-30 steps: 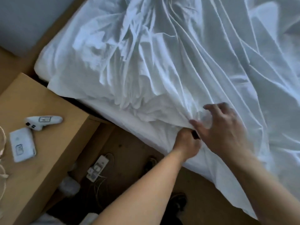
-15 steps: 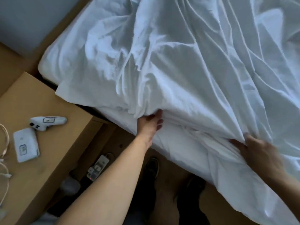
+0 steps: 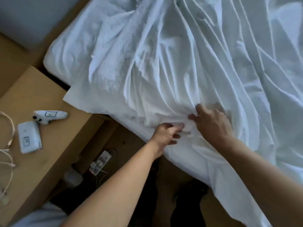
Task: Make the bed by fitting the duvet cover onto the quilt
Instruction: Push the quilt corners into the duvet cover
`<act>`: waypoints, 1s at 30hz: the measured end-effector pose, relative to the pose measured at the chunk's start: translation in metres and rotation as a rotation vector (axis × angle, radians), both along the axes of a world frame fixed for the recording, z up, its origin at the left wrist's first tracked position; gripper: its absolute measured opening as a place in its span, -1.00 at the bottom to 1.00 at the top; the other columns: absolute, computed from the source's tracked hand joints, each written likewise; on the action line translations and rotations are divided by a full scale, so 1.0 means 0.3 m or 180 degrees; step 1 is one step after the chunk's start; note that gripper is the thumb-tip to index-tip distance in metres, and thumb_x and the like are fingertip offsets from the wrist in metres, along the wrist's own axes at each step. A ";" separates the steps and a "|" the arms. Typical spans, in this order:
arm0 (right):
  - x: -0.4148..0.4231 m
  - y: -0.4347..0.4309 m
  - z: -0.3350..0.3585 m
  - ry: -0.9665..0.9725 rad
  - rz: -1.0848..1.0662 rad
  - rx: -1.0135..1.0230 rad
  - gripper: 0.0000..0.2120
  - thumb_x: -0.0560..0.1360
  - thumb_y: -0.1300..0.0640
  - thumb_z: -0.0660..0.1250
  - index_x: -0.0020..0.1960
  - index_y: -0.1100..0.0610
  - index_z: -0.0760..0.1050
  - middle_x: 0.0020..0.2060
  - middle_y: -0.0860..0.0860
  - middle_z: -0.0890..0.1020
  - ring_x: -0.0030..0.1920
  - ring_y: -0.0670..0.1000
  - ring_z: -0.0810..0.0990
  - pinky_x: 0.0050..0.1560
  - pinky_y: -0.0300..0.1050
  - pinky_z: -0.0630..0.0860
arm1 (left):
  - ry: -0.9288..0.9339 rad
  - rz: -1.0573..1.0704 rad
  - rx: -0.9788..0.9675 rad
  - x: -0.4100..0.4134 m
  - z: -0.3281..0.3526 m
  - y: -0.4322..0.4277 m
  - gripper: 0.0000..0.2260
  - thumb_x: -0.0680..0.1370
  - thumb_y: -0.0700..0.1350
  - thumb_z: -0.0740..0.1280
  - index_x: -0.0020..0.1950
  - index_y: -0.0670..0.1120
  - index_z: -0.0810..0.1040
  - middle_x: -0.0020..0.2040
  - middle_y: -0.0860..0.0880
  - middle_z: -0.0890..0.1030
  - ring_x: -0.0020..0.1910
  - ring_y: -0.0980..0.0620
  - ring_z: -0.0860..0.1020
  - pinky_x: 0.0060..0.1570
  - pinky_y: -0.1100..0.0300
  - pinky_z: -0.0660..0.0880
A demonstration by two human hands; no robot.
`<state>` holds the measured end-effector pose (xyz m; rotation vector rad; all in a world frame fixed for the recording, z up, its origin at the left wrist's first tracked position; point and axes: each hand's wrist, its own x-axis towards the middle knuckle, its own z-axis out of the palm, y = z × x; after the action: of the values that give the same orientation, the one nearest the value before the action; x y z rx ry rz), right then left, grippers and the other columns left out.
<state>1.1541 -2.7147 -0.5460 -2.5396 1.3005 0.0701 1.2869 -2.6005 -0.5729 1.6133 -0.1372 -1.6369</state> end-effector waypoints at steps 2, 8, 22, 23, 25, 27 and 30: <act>-0.085 -0.005 -0.004 -0.0196 -0.0027 0.0080 -0.69 0.53 -0.05 0.42 -0.04 0.20 0.47 -0.35 0.25 0.63 -0.32 0.34 0.63 -0.35 0.03 0.45 | 0.0469 0.0902 0.0283 0.118 0.008 -0.005 -0.51 0.31 0.22 0.54 0.12 0.00 0.59 0.13 -0.09 0.64 0.12 -0.07 0.60 0.15 0.00 0.57; -0.327 -0.083 -0.002 0.0036 -0.0779 -0.0003 -0.70 0.49 -0.06 0.40 -0.19 0.15 0.46 -0.32 0.27 0.61 -0.27 0.34 0.63 -0.32 0.04 0.44 | 0.0329 0.2899 0.0122 0.297 -0.007 -0.072 -0.16 0.13 0.32 0.63 0.34 0.03 0.56 0.19 -0.10 0.68 0.15 -0.17 0.65 0.18 -0.25 0.56; 0.152 -0.023 0.032 -0.0308 0.0226 -0.0385 -0.83 0.46 0.17 0.45 -0.01 0.22 0.56 -0.14 0.17 0.62 -0.21 0.30 0.62 -0.31 0.06 0.50 | 0.0046 0.2275 0.0037 0.075 0.002 -0.146 -0.17 0.15 0.40 0.58 0.36 0.11 0.55 0.19 0.12 0.67 0.16 0.07 0.64 0.24 -0.02 0.56; 0.156 -0.039 0.014 -0.0323 0.0165 -0.0289 -0.91 0.50 0.21 0.41 -0.05 0.24 0.56 -0.18 0.18 0.63 -0.26 0.31 0.62 -0.34 0.04 0.48 | 0.0135 0.2155 -0.0038 0.069 -0.001 -0.127 -0.12 0.13 0.39 0.60 0.37 0.09 0.54 0.22 0.08 0.66 0.20 0.02 0.63 0.28 -0.06 0.53; 0.130 -0.062 -0.016 -0.0272 0.0099 -0.0264 -0.94 0.53 0.26 0.37 -0.08 0.25 0.55 -0.20 0.20 0.63 -0.31 0.32 0.62 -0.37 0.01 0.45 | 0.0348 0.2157 -0.0154 0.107 -0.006 -0.084 -0.13 0.14 0.38 0.59 0.36 0.03 0.58 0.21 -0.01 0.68 0.19 -0.06 0.65 0.25 -0.10 0.55; 0.096 -0.065 -0.017 -0.0220 0.0111 -0.0343 -0.92 0.54 0.24 0.36 -0.10 0.25 0.54 -0.21 0.18 0.63 -0.35 0.31 0.63 -0.40 0.04 0.50 | 0.0704 0.2511 -0.0342 0.196 -0.023 -0.038 -0.27 0.23 0.42 0.51 0.27 0.03 0.66 0.17 -0.09 0.70 0.13 -0.12 0.68 0.14 -0.14 0.60; 0.098 -0.028 0.001 -0.0036 0.0093 -0.0350 -0.72 0.56 -0.09 0.30 -0.05 0.15 0.52 -0.16 0.11 0.66 -0.27 0.24 0.67 -0.38 0.02 0.55 | 0.1116 0.3247 -0.0580 0.321 -0.049 0.004 -0.51 0.35 0.35 0.49 0.11 0.06 0.73 0.16 -0.13 0.70 0.09 -0.21 0.68 0.15 -0.25 0.56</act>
<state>1.1834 -2.7230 -0.5459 -2.6470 1.2966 -0.0101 1.3833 -2.5994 -0.5876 0.9467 0.6074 -1.0115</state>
